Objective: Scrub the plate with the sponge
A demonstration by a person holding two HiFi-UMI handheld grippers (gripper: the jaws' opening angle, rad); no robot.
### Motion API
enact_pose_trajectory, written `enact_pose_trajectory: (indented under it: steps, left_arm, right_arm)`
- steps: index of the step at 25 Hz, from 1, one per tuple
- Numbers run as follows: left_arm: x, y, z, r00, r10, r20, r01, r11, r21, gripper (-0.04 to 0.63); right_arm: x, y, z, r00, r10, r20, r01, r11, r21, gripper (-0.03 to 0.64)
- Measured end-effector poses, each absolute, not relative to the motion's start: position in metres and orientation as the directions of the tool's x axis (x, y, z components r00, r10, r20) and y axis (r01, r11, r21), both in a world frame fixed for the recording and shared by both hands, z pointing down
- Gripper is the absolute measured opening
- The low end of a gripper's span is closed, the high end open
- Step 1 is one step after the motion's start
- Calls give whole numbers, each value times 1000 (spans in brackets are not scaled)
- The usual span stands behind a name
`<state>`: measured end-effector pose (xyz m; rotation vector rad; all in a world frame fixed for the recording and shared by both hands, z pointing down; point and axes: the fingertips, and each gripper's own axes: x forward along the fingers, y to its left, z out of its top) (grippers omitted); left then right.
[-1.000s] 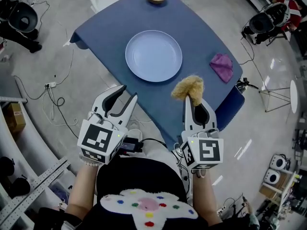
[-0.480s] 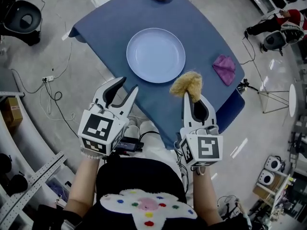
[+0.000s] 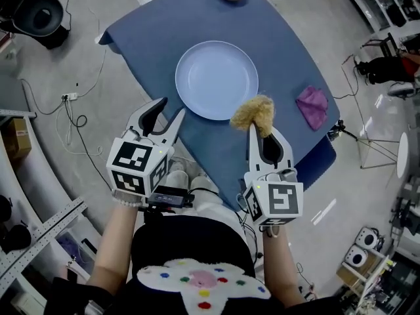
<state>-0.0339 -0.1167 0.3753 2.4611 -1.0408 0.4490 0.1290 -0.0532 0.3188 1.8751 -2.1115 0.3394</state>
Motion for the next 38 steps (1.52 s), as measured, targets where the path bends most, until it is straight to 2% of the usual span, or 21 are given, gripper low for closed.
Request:
enact_pose_trajectory:
  steps: [22,38]
  left_arm:
    - [-22,-154,482,575,-543,612,-815,-444,372,184]
    - [-9,-156,496,560,-529,638,-821,-458,341,167]
  right_arm:
    - [145,-92,352,-148,-895,420,-983,180,38,44]
    - [150,-160,407,-173,-838,517,-960,260,101,44]
